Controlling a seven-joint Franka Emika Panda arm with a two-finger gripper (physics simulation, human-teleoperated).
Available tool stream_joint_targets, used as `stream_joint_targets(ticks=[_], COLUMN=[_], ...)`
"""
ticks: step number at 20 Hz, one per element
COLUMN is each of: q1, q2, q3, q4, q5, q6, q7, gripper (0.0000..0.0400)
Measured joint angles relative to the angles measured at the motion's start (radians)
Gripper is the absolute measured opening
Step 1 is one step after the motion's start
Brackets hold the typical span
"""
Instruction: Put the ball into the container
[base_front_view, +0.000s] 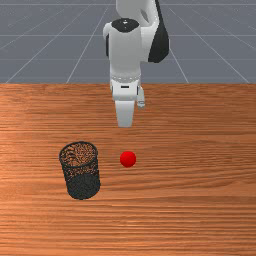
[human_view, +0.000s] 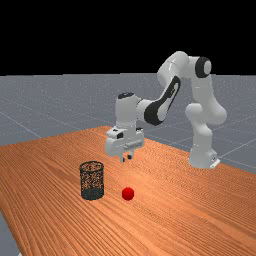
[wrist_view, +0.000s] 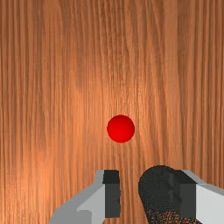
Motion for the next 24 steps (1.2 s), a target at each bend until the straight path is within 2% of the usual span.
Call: stream_joint_targets(ticks=[1,2,3,5,9,15,18,21,24], q1=[0.000,0.006,0.007,0.003,0.015,0.014,0.003,-0.032,-0.022], q2=[0.008,0.012,0.016,0.021,0.044,0.169,0.174,0.176,0.205], q3=[0.000,-0.005,-0.006,-0.001,0.005,0.006,-0.011,0.007,-0.002], q4=[-0.003,-0.015,-0.016,-0.011,-0.011,-0.026,-0.028,-0.025,-0.012], q5=[0.000,-0.016,-0.018,-0.004,-0.005,-0.006,-0.021,0.015,0.000], q6=[0.010,0.035,0.037,0.028,0.056,0.200,0.200,0.195,0.202], q7=[0.000,0.014,0.015,0.009,0.023,0.019,0.005,-0.038,-0.023], gripper=[0.0252,0.0310,0.0346,0.0380,0.0397,0.0400,0.0400,0.0400,0.0400])
